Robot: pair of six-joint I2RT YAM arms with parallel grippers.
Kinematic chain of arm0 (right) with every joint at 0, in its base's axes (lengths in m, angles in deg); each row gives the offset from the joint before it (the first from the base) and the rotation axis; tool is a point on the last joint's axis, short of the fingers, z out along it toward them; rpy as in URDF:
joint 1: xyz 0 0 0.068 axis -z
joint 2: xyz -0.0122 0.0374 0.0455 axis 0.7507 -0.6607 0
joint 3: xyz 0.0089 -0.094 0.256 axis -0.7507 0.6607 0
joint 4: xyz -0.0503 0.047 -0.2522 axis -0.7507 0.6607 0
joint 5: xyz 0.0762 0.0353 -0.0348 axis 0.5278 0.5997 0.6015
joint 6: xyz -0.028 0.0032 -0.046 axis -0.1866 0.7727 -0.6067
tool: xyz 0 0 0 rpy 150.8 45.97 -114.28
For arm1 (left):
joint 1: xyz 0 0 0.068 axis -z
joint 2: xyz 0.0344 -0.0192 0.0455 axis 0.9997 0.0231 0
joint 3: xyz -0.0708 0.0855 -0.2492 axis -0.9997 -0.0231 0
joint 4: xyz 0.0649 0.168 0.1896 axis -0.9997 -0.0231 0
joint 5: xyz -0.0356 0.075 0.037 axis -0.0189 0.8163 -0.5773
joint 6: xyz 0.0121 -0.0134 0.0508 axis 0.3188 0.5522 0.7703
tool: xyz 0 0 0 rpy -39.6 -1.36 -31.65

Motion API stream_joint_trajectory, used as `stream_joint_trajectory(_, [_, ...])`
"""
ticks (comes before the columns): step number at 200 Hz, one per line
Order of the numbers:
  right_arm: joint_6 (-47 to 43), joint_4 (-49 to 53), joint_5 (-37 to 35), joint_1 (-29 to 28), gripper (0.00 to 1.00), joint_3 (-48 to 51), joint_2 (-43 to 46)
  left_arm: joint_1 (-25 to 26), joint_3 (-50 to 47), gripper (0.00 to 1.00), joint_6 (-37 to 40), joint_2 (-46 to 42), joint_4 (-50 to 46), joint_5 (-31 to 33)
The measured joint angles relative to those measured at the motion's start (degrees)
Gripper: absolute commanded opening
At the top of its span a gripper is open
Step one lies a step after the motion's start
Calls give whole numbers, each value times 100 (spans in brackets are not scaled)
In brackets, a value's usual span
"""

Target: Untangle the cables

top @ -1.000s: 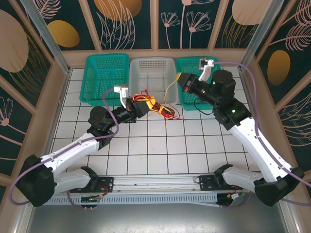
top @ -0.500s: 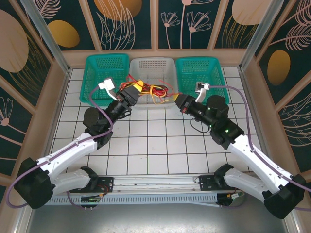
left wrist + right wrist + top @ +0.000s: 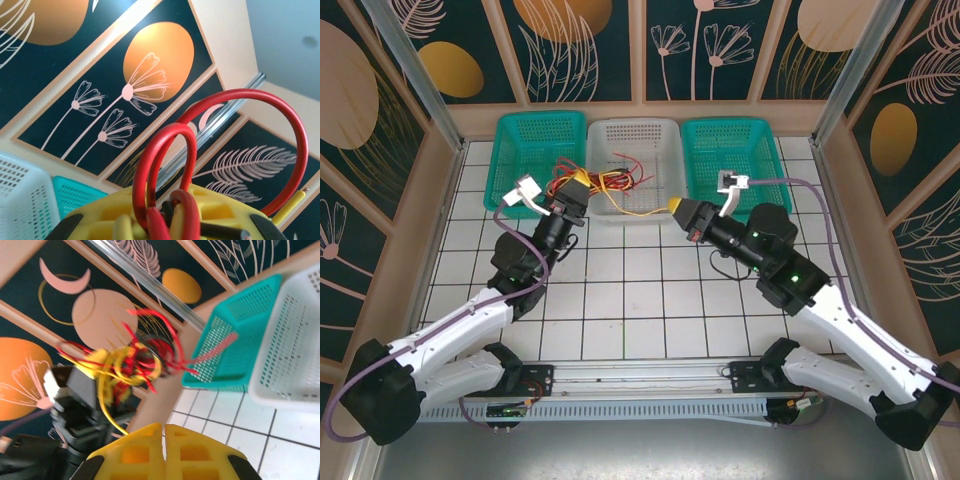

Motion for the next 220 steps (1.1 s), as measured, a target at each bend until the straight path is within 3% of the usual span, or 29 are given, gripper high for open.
stream_joint_trajectory(80, [-785, 1285, -581, 61, 0, -1976, -509, 0, -385, 0, 472, -15, -245, -1974])
stream_joint_trajectory(123, [-914, 2234, -863, 835, 0, -3036, -1217, 0, -490, 0, 227, -15, 256, -2771])
stream_joint_trajectory(165, [-745, 2669, -380, 1759, 0, -2892, -1443, 0, -494, 0, -284, 83, 787, -3346])
stream_joint_trajectory(220, [-269, 2245, 177, 2015, 0, -1316, -1423, 0, -210, 0, -872, 212, 1283, -3652])
